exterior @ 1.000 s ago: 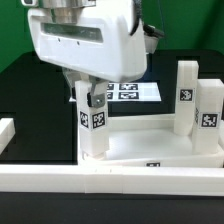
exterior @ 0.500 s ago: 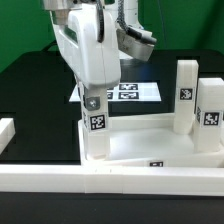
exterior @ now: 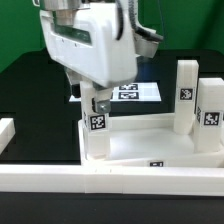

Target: Assemble desk

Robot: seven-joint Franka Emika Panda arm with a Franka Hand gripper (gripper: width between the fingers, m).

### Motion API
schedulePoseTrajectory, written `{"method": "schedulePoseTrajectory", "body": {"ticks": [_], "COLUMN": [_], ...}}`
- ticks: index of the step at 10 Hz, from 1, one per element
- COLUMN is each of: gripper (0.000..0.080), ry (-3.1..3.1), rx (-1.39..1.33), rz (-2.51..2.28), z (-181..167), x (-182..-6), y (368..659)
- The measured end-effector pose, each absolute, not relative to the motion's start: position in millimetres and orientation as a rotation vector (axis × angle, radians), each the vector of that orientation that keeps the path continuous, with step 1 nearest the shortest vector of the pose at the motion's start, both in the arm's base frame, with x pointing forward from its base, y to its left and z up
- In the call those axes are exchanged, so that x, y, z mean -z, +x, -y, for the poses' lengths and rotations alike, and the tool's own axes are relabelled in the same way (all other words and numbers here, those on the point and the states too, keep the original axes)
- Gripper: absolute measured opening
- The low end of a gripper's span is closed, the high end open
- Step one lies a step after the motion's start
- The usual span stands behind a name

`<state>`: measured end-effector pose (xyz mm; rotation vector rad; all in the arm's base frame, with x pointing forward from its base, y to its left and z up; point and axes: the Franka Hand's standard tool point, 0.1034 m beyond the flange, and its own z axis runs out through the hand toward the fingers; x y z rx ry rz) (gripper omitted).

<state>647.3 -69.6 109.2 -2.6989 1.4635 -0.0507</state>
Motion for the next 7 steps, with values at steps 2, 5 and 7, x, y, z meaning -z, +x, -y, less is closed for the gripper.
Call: {"method": "schedulePoseTrajectory", "body": {"ticks": [2, 5, 7], "gripper": [0.0648, 0.0649, 0.0649], "ry": [-2.829, -2.983, -3.038], "rx": [0.061, 0.076, 0.094], "rz": [-1.217, -0.804, -0.592], "z": [63.8, 59.9, 60.1], "x": [-108.9, -107.7, -108.0], "y": [647.7, 647.7, 648.9]}}
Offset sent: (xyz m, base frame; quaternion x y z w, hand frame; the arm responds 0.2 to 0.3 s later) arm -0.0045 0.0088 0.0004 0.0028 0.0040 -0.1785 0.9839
